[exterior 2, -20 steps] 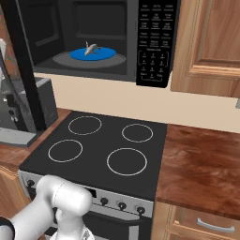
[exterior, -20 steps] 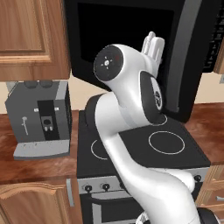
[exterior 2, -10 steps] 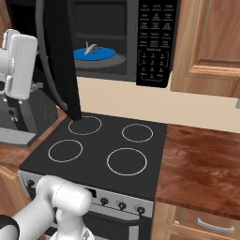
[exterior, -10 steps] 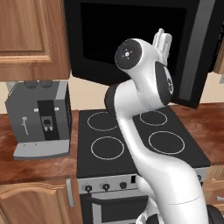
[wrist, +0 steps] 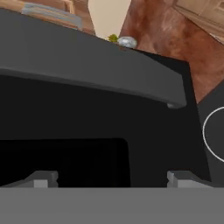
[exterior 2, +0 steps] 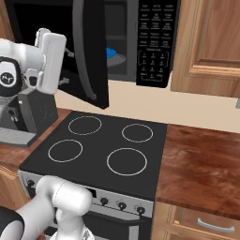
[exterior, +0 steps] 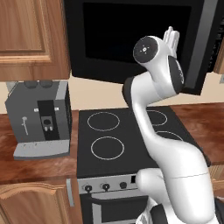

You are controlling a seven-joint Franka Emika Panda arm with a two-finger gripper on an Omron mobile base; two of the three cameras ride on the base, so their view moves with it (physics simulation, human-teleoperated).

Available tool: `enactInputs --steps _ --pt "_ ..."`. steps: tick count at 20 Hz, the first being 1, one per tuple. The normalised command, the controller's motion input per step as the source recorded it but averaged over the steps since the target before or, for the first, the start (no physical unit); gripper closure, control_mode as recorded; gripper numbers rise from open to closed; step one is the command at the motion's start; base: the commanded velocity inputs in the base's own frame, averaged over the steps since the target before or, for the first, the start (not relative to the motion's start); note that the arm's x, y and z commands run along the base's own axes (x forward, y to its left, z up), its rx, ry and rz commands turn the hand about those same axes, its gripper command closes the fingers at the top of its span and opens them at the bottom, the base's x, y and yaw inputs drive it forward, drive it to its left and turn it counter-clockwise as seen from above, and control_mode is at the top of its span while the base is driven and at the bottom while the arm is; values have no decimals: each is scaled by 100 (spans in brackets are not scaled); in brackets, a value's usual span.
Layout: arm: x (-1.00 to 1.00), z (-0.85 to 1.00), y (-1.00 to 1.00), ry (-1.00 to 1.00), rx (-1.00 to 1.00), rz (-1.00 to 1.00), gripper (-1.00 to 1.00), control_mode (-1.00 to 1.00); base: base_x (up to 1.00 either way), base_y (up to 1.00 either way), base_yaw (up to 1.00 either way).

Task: Transport the fish from the fridge to the microwave and turn on the microwave.

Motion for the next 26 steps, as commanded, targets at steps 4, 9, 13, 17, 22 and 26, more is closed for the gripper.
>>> enactInputs --steps 4,9,13,17,22,26 --pt "52 0 -32 -1 1 2 -100 -100 0 0 0" --pt "63 0 -10 -8 11 17 -100 -100 0 0 0" --pt "49 -1 0 -8 7 26 -100 -100 0 0 0" --pt "54 -2 -3 -10 7 26 -100 -100 0 0 0" --pt "41 -8 -1 -15 2 26 -100 -100 0 0 0" --pt "32 -18 5 -26 0 24 -100 -100 0 0 0"
